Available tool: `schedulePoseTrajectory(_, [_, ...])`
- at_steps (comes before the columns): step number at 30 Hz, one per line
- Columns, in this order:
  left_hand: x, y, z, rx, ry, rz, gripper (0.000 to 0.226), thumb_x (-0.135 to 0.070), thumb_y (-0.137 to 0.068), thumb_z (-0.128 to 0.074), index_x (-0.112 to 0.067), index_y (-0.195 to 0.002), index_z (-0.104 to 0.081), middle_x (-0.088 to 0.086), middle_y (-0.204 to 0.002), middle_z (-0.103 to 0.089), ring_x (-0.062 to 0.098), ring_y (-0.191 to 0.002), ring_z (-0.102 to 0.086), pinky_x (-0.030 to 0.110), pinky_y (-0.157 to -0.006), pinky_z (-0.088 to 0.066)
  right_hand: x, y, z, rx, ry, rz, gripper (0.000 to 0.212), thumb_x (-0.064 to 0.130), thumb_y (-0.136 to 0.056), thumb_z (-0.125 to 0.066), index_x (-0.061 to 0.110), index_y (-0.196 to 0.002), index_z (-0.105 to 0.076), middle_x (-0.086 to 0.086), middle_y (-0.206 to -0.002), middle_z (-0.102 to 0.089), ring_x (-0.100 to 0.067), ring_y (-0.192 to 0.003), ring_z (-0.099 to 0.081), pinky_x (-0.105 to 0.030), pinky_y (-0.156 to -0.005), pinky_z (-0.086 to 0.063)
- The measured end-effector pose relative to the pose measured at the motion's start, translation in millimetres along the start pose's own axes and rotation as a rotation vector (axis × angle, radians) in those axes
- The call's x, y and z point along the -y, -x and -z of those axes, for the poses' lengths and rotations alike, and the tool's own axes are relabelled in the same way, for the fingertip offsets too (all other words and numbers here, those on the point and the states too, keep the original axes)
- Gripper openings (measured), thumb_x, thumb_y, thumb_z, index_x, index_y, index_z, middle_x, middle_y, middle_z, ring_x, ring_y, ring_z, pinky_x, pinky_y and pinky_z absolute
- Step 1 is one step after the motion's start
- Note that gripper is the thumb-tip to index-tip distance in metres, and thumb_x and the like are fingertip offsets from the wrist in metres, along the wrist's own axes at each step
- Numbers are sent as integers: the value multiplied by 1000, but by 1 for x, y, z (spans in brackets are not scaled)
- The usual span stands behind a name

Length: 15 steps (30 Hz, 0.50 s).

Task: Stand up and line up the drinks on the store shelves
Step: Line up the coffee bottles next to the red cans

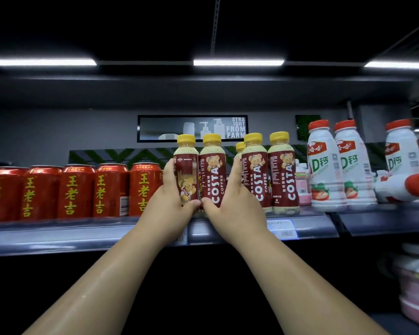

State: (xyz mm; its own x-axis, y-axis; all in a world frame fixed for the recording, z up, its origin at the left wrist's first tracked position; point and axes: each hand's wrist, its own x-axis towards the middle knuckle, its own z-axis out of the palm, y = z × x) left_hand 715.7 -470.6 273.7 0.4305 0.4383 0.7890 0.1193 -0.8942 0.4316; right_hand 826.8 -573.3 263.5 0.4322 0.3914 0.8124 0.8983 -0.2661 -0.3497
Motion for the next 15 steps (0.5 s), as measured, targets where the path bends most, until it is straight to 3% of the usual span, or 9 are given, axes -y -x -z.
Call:
schedulePoseTrajectory(6, [2, -4, 1, 15, 13, 9, 98, -28, -86, -74, -39, -149, 0, -12, -111, -51, 12, -96, -57, 28, -83, -44, -4, 4, 6, -41, -52, 27, 106, 40, -92, -62, 24, -154, 22, -9, -134, -57, -30, -108, -61, -40, -86, -51])
schedulePoseTrajectory(11, [1, -8, -2, 79, 59, 14, 101, -27, -84, -76, -40, -149, 0, -10, -120, -54, 10, -103, -59, 28, -86, -46, -11, 8, 16, -70, -60, 60, 98, 29, -95, -58, 24, -156, 19, -9, -150, -42, -29, -116, -56, -39, -90, -47])
schedulePoseTrajectory(15, [-5, -7, -5, 5, 15, -4, 104, -36, -73, -84, -35, -146, -10, -4, -132, -48, 14, -116, -52, 32, -94, -45, -22, 10, 25, -134, -64, 147, 88, 29, -93, -63, 24, -158, -5, -4, -150, -39, -23, -126, -48, -40, -99, -47])
